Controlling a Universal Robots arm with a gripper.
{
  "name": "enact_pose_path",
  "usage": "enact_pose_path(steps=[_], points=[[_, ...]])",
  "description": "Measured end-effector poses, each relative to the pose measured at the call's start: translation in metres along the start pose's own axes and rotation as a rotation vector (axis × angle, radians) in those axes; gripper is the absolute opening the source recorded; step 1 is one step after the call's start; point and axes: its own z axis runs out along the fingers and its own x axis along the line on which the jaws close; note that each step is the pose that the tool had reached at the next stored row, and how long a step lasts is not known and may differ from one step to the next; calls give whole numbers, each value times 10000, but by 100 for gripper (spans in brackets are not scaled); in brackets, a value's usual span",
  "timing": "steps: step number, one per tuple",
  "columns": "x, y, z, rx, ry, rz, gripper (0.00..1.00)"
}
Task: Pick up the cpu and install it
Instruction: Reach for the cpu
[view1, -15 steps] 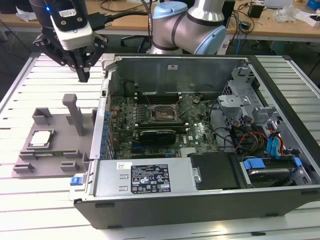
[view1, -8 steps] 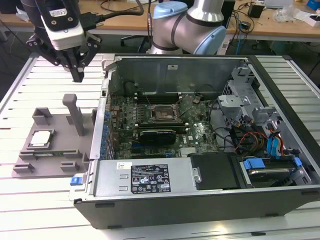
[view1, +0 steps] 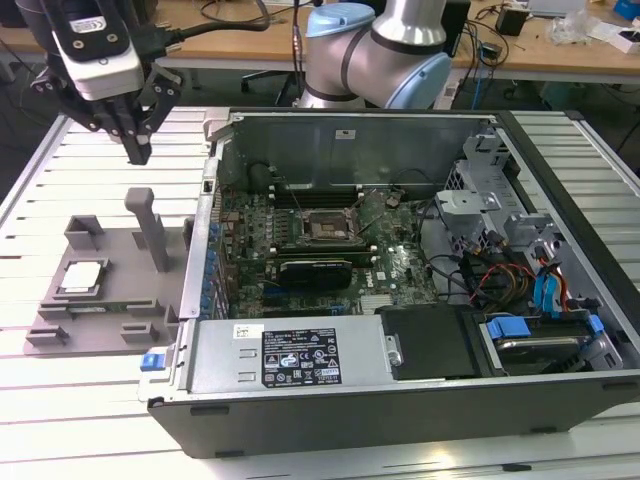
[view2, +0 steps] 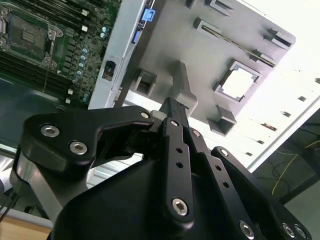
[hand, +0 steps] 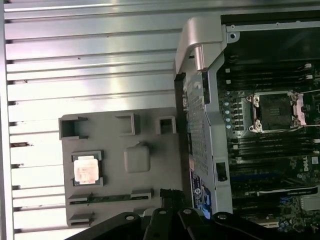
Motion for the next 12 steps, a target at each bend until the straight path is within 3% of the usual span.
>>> enact_pose_path(steps=[12], points=[[217,-16,-6,0,0,-1,11]])
